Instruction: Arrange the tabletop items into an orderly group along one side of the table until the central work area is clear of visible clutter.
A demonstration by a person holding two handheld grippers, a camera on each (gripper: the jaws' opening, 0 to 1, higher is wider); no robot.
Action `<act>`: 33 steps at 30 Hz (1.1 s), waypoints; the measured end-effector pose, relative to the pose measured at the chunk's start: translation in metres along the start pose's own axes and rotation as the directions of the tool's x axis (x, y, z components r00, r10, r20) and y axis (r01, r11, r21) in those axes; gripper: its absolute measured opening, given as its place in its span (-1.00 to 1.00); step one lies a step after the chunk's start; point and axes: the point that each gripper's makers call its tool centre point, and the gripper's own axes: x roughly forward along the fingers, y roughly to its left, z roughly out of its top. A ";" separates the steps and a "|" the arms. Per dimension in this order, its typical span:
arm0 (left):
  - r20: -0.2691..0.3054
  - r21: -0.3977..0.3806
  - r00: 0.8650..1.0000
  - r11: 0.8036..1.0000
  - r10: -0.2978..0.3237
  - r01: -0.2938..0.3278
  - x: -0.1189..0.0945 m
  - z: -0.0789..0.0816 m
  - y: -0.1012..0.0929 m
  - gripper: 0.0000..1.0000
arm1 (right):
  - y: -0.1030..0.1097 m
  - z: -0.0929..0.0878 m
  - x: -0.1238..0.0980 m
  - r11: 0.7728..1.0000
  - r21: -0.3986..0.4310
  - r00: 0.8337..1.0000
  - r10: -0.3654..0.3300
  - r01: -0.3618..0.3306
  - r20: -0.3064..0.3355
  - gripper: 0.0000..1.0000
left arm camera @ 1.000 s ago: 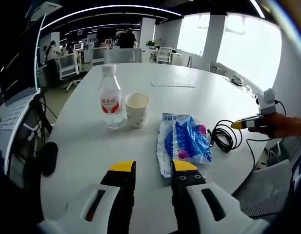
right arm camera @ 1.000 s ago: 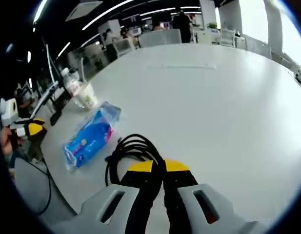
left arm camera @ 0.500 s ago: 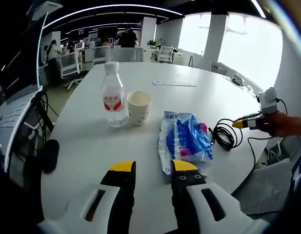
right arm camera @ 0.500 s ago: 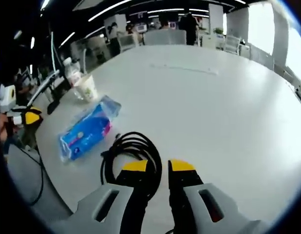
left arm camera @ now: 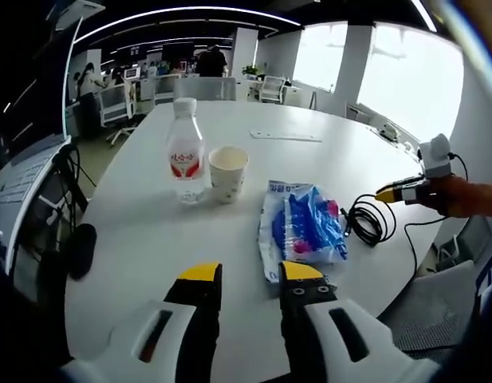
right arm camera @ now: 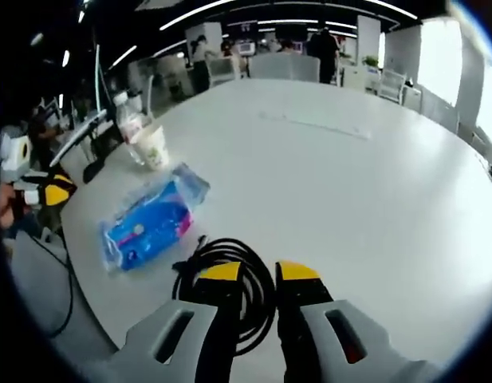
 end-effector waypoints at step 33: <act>-0.090 -0.035 0.986 0.989 -0.143 0.141 0.046 -0.012 -0.091 -0.46 | 0.052 0.029 0.041 0.986 -0.061 0.988 0.153 -0.154 -0.016 -0.73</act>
